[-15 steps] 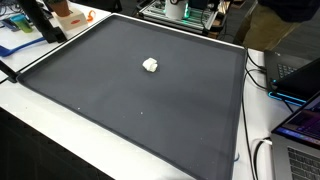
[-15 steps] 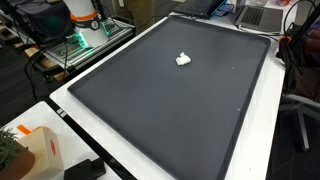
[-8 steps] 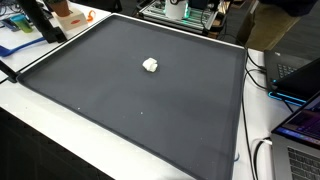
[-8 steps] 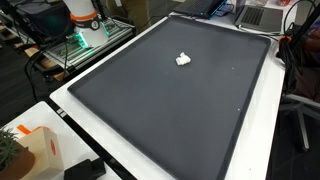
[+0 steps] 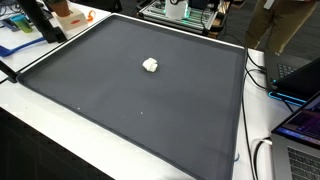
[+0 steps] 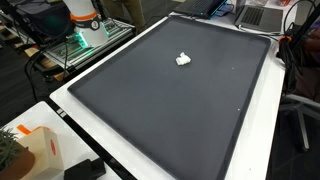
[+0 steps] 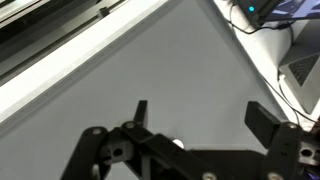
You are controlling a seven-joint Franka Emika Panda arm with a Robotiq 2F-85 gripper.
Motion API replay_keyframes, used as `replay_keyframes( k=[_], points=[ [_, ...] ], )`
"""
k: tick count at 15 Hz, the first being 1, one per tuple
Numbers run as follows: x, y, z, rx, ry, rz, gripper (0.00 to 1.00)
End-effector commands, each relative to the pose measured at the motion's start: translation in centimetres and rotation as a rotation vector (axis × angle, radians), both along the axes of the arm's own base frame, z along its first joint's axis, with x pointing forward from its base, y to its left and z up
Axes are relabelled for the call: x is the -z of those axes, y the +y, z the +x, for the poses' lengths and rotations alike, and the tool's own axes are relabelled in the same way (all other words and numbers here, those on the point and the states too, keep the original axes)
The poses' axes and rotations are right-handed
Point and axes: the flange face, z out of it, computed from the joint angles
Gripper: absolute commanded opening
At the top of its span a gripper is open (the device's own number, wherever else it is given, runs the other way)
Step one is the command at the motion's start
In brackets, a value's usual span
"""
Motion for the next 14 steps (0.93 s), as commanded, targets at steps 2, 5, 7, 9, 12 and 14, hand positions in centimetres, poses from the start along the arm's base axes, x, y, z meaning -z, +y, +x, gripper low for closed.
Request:
replay_keyframes(
  k=[2,5,7,9,12,14],
  points=[
    [4.4,1.3,-1.8,-0.162,-0.056,-0.194,1.00],
    [4.8,1.4,-0.9,-0.155,-0.057,-0.212,1.00],
    [5.4,1.9,-1.0,-0.165,-0.058,-0.221,1.00],
    [5.0,1.6,-0.8,-0.155,-0.066,-0.216,1.00],
    [5.7,2.6,-0.4,-0.241,-0.169,-0.289,1.00],
    [7.0,4.0,0.1,-0.316,-0.252,-0.324,1.00]
  ],
)
